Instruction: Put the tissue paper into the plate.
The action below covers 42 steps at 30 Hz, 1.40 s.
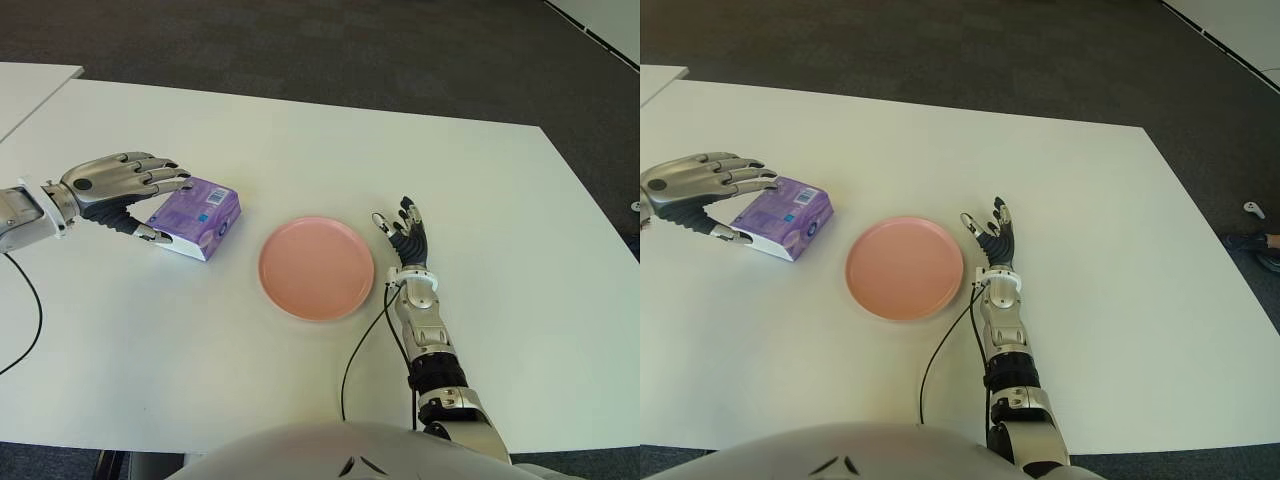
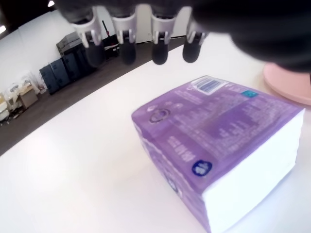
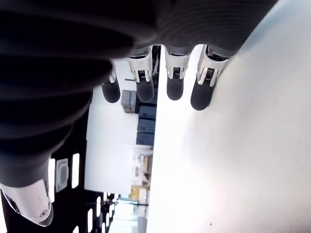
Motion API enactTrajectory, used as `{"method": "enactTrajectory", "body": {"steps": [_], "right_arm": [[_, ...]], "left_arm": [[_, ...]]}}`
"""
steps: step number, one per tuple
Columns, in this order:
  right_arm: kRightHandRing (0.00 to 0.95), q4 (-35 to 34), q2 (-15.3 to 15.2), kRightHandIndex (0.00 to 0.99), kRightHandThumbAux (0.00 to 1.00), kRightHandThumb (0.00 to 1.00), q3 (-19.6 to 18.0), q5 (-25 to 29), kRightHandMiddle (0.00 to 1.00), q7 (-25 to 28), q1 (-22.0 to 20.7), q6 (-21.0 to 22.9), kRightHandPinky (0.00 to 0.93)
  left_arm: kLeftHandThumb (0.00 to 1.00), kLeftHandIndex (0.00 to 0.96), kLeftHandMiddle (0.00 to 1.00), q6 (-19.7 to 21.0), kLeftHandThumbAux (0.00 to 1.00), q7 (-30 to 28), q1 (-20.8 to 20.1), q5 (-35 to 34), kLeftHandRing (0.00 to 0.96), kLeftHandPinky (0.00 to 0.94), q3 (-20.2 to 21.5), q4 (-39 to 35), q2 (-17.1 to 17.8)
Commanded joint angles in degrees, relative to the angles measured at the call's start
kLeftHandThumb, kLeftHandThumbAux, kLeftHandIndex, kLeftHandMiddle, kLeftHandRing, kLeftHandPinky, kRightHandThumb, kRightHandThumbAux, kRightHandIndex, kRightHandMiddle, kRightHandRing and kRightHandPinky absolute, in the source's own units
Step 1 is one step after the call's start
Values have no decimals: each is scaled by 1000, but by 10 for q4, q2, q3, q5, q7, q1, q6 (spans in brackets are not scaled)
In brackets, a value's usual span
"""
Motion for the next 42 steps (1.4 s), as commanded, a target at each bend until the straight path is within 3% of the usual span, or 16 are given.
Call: {"method": "enactTrajectory", "body": {"steps": [1, 24, 42], "right_arm": [[50, 29, 5, 74, 634, 189, -1, 4, 55, 2, 31, 52, 94], [46, 25, 5, 60, 675, 161, 0, 7, 53, 10, 39, 42, 91], [38, 19, 9, 51, 675, 164, 1, 7, 42, 9, 42, 42, 84]], "left_arm": [[261, 0, 0, 6, 112, 15, -6, 21, 0, 0, -16, 9, -11], [293, 0, 0, 11, 104, 77, -39, 51, 0, 0, -73, 63, -49], [255, 0, 0, 4, 112, 74, -42, 41, 0, 0, -76, 58, -56]]}}
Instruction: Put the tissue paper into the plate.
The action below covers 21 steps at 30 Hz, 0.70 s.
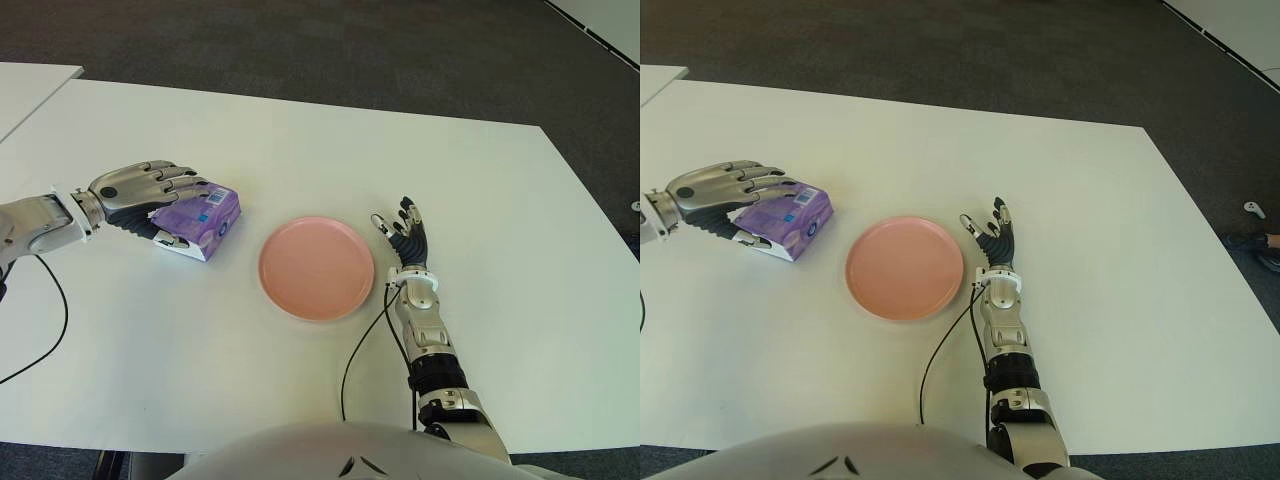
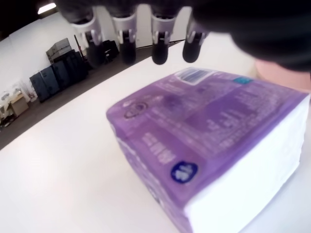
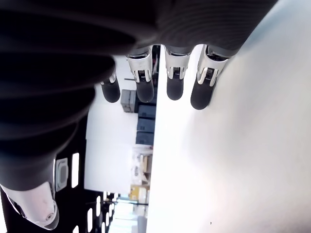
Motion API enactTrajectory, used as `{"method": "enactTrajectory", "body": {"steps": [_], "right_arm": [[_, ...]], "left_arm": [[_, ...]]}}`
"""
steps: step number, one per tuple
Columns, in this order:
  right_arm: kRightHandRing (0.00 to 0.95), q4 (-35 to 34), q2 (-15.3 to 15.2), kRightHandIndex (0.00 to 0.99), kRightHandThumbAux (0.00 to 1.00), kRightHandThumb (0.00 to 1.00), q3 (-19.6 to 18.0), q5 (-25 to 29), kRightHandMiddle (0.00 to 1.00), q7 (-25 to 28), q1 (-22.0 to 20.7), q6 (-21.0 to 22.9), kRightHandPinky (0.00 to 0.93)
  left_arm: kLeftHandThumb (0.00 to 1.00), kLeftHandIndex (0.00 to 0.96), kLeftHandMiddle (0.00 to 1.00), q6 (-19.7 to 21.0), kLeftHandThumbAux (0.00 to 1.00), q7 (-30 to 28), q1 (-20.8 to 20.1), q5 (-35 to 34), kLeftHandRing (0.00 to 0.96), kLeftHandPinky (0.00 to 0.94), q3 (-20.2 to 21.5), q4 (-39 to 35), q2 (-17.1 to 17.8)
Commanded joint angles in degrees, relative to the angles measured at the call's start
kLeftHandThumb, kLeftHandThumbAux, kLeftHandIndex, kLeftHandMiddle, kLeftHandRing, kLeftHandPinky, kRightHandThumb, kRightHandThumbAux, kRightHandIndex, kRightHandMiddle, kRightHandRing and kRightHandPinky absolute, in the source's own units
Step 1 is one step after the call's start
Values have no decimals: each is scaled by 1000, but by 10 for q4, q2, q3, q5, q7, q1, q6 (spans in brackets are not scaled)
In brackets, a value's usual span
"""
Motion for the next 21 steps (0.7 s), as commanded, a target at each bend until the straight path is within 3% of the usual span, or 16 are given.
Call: {"method": "enactTrajectory", "body": {"steps": [1, 21], "right_arm": [[37, 25, 6, 51, 675, 163, 1, 6, 42, 7, 39, 41, 84], [43, 20, 4, 55, 676, 154, 0, 5, 48, 8, 40, 44, 90]], "left_arm": [[251, 0, 0, -3, 113, 1, 4, 1, 0, 0, -8, -2, -9], [235, 0, 0, 5, 112, 4, -11, 18, 0, 0, -34, 38, -19]]}}
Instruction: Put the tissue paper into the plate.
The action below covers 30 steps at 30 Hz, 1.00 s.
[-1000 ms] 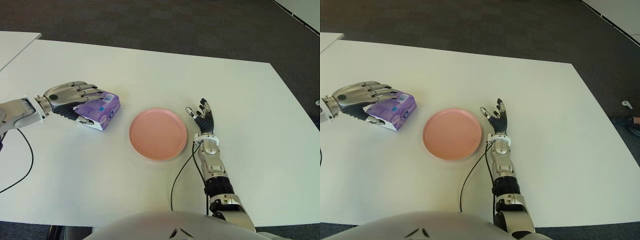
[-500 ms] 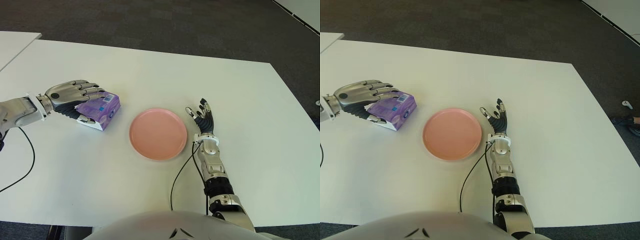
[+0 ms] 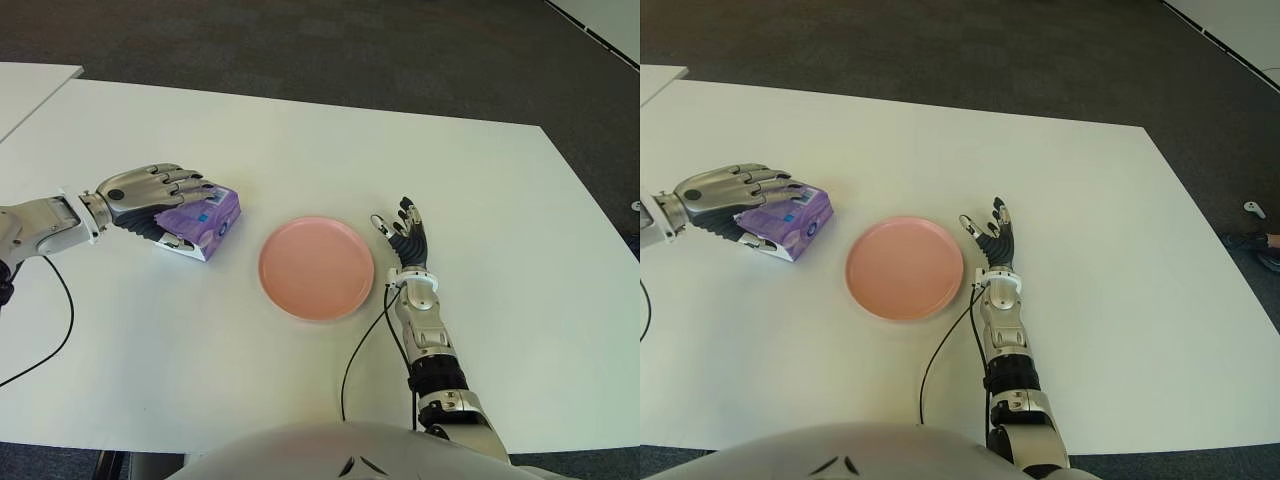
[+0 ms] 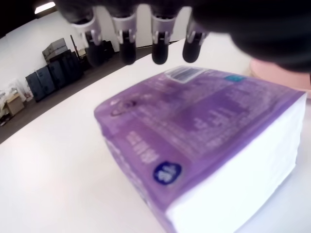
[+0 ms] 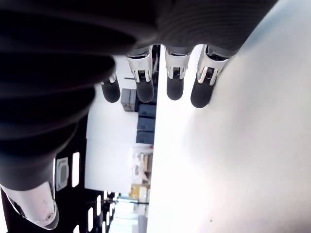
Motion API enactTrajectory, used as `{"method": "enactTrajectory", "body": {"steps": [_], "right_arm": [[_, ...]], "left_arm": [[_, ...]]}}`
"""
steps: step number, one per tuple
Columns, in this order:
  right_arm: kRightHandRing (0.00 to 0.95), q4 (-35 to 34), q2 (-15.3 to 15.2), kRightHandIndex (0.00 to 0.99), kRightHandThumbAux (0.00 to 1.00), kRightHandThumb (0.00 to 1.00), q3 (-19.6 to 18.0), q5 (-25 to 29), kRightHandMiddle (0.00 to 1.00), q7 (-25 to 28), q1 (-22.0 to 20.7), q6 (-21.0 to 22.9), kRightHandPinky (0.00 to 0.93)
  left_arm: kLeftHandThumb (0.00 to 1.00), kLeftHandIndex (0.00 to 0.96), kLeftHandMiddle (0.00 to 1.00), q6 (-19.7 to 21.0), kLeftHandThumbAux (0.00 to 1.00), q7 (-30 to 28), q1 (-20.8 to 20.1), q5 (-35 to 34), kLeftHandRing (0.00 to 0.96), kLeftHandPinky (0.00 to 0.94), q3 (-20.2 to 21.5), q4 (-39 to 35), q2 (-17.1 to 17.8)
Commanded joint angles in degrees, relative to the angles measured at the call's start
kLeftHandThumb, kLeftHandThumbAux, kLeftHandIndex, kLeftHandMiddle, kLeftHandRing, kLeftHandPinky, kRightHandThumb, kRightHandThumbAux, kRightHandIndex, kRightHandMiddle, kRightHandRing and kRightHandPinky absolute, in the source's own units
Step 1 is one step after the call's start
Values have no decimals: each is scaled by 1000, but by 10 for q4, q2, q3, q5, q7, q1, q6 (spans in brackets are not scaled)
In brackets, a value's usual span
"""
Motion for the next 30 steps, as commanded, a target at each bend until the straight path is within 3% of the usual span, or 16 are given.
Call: {"method": "enactTrajectory", "body": {"steps": [1, 22, 30], "right_arm": [[45, 25, 4, 57, 677, 154, -1, 5, 51, 5, 37, 45, 93], [50, 22, 1, 65, 673, 141, -5, 11, 61, 13, 40, 45, 90], [51, 19, -1, 69, 668, 141, -5, 9, 62, 16, 40, 45, 93]], "left_arm": [[236, 0, 0, 5, 110, 5, -7, 20, 0, 0, -21, 30, -10], [222, 0, 0, 73, 104, 82, -55, 95, 0, 0, -107, 112, -33], [211, 0, 0, 130, 105, 149, -81, 144, 0, 0, -165, 168, -48]]}}
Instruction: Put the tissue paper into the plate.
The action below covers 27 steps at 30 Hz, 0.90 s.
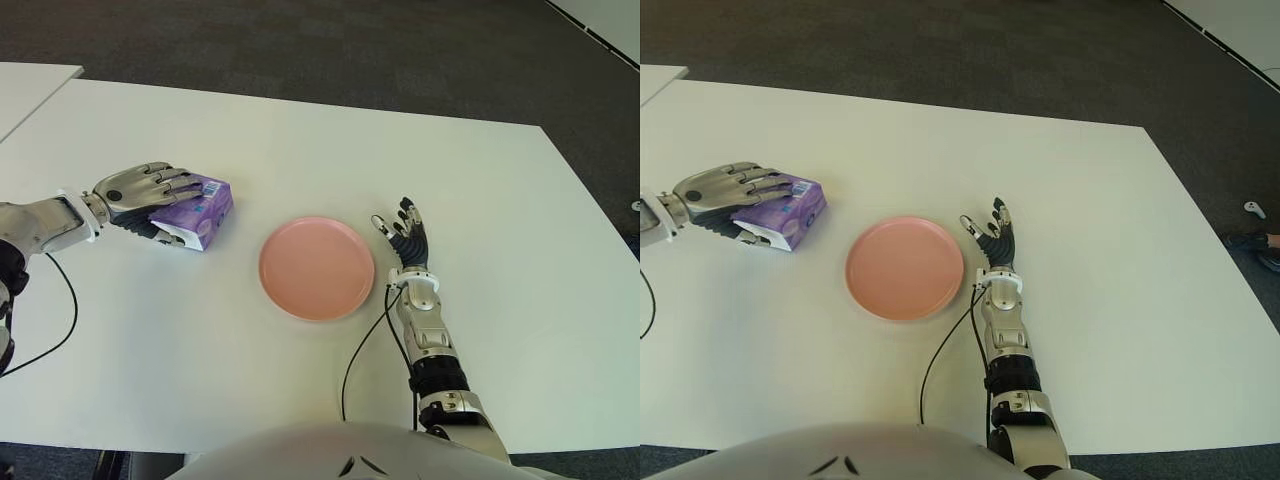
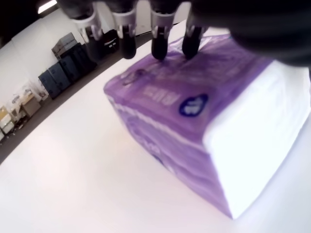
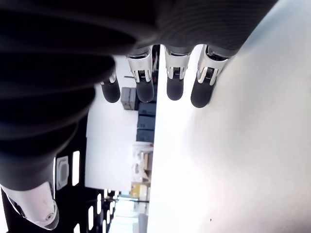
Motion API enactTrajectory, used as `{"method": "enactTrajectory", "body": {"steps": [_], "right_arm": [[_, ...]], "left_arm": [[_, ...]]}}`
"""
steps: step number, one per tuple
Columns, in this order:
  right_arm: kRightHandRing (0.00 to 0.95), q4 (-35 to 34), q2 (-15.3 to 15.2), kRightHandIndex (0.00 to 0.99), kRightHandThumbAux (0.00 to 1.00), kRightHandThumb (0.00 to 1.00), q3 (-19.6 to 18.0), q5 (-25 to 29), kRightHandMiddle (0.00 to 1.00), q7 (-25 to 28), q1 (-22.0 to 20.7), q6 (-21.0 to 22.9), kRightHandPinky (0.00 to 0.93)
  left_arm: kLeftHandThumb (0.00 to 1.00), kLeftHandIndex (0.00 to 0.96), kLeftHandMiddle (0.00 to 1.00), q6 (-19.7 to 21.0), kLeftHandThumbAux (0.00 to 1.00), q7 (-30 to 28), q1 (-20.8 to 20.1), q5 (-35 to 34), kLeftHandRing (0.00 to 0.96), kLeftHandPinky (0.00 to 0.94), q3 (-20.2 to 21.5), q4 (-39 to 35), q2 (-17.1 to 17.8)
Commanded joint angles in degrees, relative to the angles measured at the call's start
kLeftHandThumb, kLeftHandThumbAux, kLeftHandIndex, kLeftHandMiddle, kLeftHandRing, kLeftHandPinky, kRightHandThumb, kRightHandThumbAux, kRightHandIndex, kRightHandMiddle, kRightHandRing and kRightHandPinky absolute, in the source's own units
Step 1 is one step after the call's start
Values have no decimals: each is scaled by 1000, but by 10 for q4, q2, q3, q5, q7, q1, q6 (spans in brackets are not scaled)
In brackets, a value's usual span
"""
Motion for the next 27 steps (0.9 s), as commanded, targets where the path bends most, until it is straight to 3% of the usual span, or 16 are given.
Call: {"method": "enactTrajectory", "body": {"steps": [1, 8, 27], "right_arm": [[52, 23, 3, 70, 667, 142, -2, 7, 63, 5, 37, 44, 96], [59, 22, 3, 76, 669, 148, -1, 8, 70, 9, 39, 45, 103], [71, 15, 2, 85, 672, 151, -3, 10, 83, 16, 45, 46, 113]], "left_arm": [[206, 0, 0, 36, 107, 42, -8, 48, 0, 0, -45, 43, -17], [181, 0, 0, 77, 121, 91, -28, 63, 0, 0, -80, 84, -30], [171, 0, 0, 80, 164, 145, -33, 42, 0, 0, -111, 117, -46]]}}
